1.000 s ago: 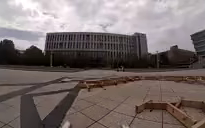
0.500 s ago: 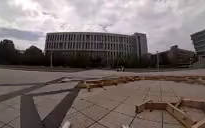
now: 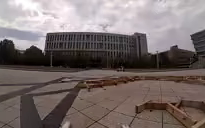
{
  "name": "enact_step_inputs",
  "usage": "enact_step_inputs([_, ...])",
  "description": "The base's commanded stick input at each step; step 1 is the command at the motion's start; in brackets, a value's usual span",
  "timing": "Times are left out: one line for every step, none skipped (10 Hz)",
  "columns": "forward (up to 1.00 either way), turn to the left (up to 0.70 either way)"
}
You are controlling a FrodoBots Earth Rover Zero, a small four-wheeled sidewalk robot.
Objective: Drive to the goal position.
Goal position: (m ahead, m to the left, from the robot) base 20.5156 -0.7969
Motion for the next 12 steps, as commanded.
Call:
enact_step_inputs([0.07,0.01])
enact_step_inputs([0.06,0.01])
enact_step_inputs([0.06,0.01])
enact_step_inputs([0.06,0.01])
enact_step_inputs([0.06,0.01])
enact_step_inputs([0.06,0.01])
enact_step_inputs([0.06,0.01])
enact_step_inputs([0.06,0.01])
enact_step_inputs([0.06,0.01])
enact_step_inputs([0.06,0.01])
enact_step_inputs([0.06,0.01])
enact_step_inputs([0.06,0.01])
